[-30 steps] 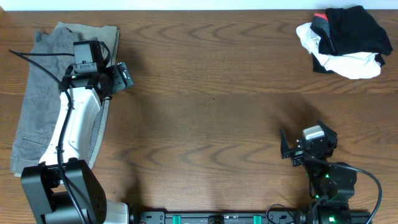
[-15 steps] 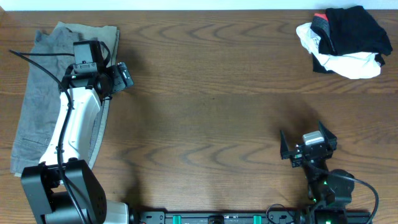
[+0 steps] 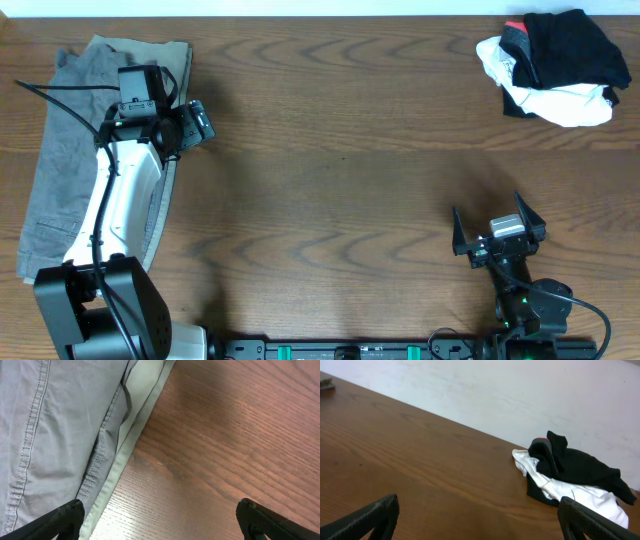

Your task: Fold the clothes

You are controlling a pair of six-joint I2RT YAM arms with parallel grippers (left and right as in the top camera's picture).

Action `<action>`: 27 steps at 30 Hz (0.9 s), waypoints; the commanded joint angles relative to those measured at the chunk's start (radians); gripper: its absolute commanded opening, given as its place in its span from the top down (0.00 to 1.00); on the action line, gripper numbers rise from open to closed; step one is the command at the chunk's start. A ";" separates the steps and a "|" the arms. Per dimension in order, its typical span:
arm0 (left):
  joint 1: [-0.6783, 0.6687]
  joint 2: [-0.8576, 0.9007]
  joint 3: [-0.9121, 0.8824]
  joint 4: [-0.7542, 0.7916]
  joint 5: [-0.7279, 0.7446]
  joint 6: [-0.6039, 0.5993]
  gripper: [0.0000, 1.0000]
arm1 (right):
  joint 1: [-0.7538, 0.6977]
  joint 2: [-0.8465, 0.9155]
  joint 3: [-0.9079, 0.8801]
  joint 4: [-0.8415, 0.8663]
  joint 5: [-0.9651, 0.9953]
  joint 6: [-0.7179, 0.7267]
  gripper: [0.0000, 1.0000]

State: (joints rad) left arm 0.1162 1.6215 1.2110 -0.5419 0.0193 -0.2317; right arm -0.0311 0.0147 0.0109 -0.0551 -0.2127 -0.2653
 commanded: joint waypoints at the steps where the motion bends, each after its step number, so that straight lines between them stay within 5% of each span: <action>1: 0.002 0.013 -0.011 0.000 -0.005 0.013 0.02 | 0.006 -0.007 -0.005 0.000 0.003 0.010 0.01; 15: 0.002 -0.018 -0.011 -0.004 -0.006 0.013 0.02 | 0.006 -0.007 -0.005 0.000 0.003 0.010 0.01; 21: -0.006 -0.156 -0.021 -0.085 -0.012 0.007 0.02 | 0.006 -0.007 -0.005 0.000 0.003 0.010 0.01; 27: -0.070 -0.410 -0.196 0.114 0.012 0.111 0.02 | 0.006 -0.007 -0.005 0.000 0.003 0.010 0.01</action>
State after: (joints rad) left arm 0.0799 1.3327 1.1122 -0.4824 0.0193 -0.2104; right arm -0.0311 0.0147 0.0109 -0.0551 -0.2123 -0.2653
